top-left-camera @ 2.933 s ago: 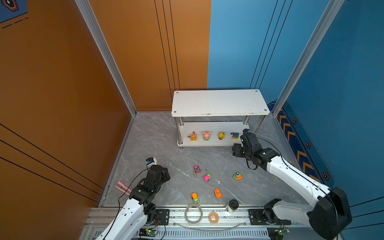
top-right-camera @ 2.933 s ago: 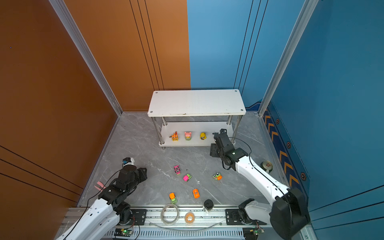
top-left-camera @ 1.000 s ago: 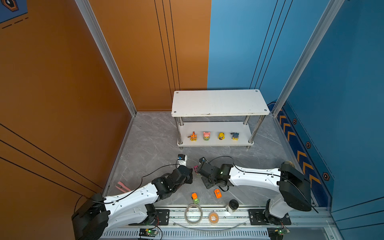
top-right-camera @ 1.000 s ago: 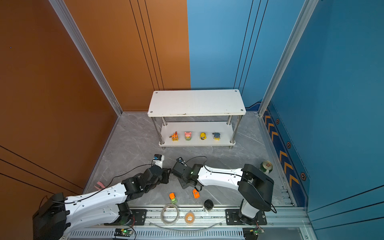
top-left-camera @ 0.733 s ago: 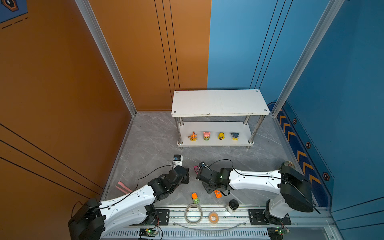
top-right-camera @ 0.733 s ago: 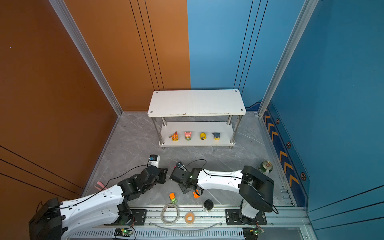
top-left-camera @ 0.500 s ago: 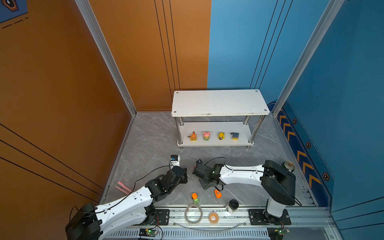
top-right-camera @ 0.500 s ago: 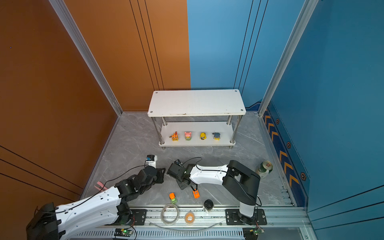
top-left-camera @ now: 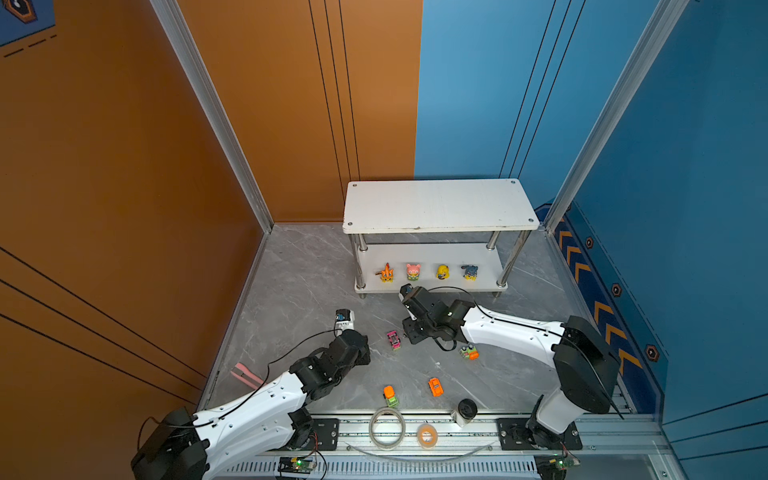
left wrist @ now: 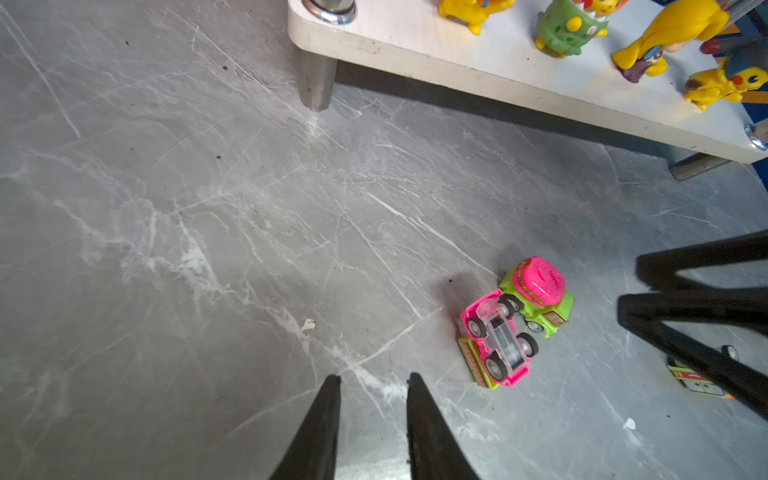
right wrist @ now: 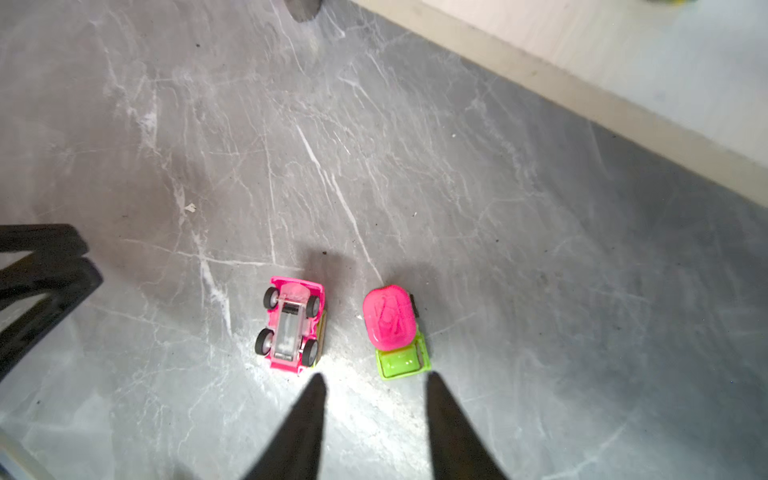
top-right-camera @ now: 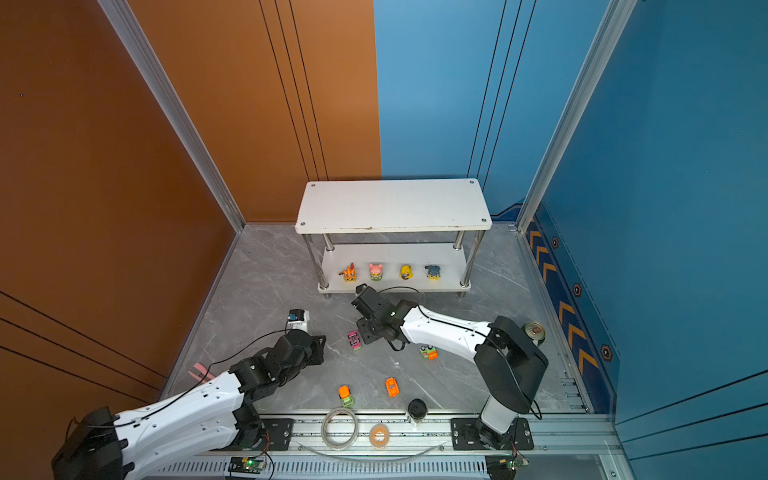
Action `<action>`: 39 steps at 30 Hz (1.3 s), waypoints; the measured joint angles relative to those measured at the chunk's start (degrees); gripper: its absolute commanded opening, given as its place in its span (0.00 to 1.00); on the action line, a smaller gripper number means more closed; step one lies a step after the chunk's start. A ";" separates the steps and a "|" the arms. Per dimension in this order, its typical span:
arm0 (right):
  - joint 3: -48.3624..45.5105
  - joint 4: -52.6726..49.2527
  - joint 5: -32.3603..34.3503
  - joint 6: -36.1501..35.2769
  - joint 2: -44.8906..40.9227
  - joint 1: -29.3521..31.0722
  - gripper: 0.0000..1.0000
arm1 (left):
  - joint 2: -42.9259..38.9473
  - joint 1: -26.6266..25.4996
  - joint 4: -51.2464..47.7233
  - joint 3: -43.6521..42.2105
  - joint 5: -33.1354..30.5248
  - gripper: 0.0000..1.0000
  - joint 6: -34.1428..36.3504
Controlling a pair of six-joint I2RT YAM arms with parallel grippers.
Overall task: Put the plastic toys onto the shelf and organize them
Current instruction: 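Move both grippers toward the pink and green toy cars on the table, then lower the right gripper and close it on the pink-topped green car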
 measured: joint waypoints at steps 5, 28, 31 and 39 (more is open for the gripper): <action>-0.22 0.02 -1.77 -2.89 0.33 -1.27 0.59 | 1.44 0.66 0.94 0.00 0.90 0.31 0.00; -0.04 2.99 -3.23 -4.94 10.29 -0.50 0.38 | -0.31 2.80 1.31 -1.22 2.08 0.32 -0.07; 0.09 3.74 -2.80 -4.63 11.02 -0.50 0.23 | -0.66 2.89 1.29 -1.66 2.23 0.32 -0.04; 0.24 0.90 0.07 -2.78 8.46 0.96 0.10 | -1.99 4.07 1.25 -1.84 3.06 0.33 0.04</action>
